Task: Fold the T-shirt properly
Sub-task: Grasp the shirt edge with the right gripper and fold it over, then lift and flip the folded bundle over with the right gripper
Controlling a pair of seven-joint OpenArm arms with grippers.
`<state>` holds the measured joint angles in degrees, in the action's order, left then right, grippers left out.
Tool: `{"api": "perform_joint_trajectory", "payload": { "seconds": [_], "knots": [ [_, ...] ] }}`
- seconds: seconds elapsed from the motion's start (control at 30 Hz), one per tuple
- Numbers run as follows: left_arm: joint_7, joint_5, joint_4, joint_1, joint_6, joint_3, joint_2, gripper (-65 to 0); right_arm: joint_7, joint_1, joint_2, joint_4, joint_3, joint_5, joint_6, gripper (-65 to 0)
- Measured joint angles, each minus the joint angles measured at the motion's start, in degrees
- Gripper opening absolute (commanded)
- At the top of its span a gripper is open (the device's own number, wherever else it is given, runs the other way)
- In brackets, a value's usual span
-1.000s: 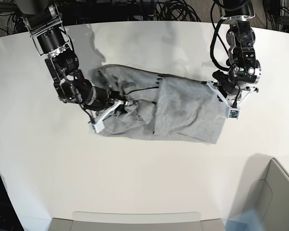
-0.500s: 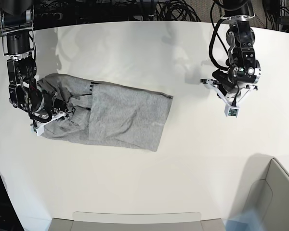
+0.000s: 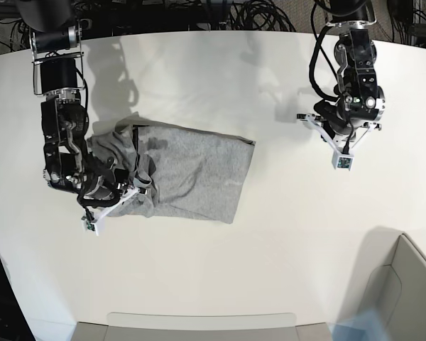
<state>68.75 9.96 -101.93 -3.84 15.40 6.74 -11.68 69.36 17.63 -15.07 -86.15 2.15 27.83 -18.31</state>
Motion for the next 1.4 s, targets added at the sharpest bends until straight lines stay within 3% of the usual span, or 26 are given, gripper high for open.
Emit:
{"api": "perform_joint_trajectory", "payload": {
  "seconds": [0.27, 0.57, 1.0, 1.23, 1.4],
  "knots": [
    [0.0, -0.02, 0.0, 0.0, 0.0, -0.11, -0.04, -65.0, 2.71, 3.65, 7.02, -0.66, 10.32, -10.12, 0.09, -65.0],
    [0.0, -0.04, 0.02, 0.0, 0.0, -0.11, -0.02, -65.0, 1.14, 8.46, 13.62, 9.38, 16.7, -20.24, -0.17, -65.0],
    [0.04, 0.11, 0.07, -0.33, 0.0, -0.11, 0.11, -65.0, -6.6, 13.46, 19.02, 26.95, 28.72, -21.64, -0.22, -64.9],
    [0.02, 0.11, 0.07, -0.31, 0.0, -0.11, 0.11, -65.0, -7.08, 13.77, 20.02, 26.14, 42.91, -21.75, -0.39, -49.3],
    [0.0, 0.13, 0.07, -0.33, 0.0, -0.11, 0.11, -65.0, -6.82, 12.92, 20.65, 20.31, 49.53, -20.37, -0.02, -46.3]
  ]
}}
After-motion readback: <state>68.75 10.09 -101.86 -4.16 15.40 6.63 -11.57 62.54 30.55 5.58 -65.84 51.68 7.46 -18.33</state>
